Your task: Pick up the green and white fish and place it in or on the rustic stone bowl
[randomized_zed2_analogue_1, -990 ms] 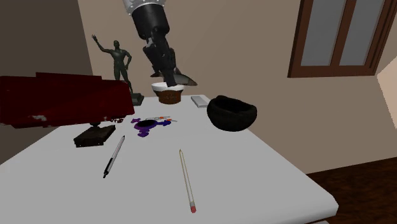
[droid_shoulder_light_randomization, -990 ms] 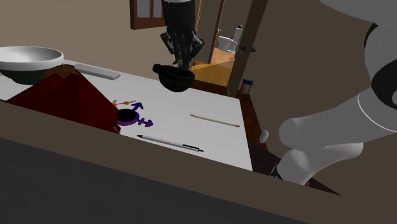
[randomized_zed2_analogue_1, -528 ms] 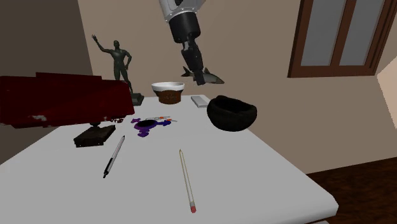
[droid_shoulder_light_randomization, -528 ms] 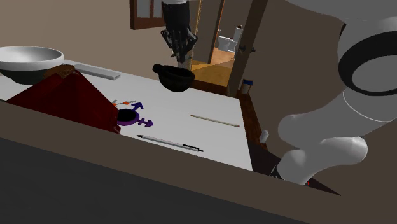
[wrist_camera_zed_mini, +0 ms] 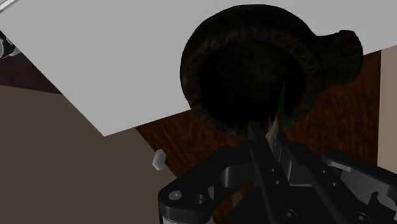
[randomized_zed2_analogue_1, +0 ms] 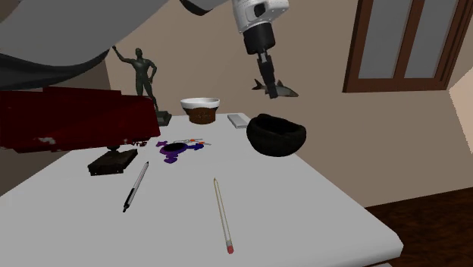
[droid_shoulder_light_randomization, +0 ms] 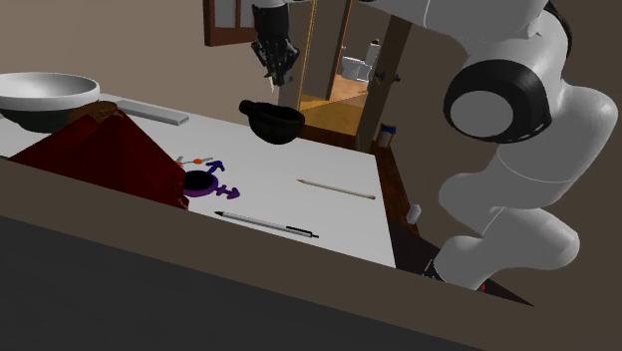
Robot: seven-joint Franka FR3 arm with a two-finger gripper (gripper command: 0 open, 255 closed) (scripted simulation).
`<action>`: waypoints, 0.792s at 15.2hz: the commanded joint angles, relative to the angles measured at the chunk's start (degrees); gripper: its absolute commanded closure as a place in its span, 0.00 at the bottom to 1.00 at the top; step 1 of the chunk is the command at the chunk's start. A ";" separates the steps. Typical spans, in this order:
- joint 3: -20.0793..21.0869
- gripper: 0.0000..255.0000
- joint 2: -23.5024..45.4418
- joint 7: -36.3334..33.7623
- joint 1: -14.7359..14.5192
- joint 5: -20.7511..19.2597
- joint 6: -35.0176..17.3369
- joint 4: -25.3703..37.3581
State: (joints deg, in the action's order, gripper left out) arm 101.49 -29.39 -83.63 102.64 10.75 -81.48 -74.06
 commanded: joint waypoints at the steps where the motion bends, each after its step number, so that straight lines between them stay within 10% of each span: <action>1: 1.27 1.00 -1.01 1.59 3.36 0.93 -0.99 0.47; 12: -0.45 1.00 -0.33 0.06 -2.47 0.33 -9.91 -10.96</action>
State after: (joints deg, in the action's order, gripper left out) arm 101.05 -29.68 -83.48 100.43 11.04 -90.72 -84.30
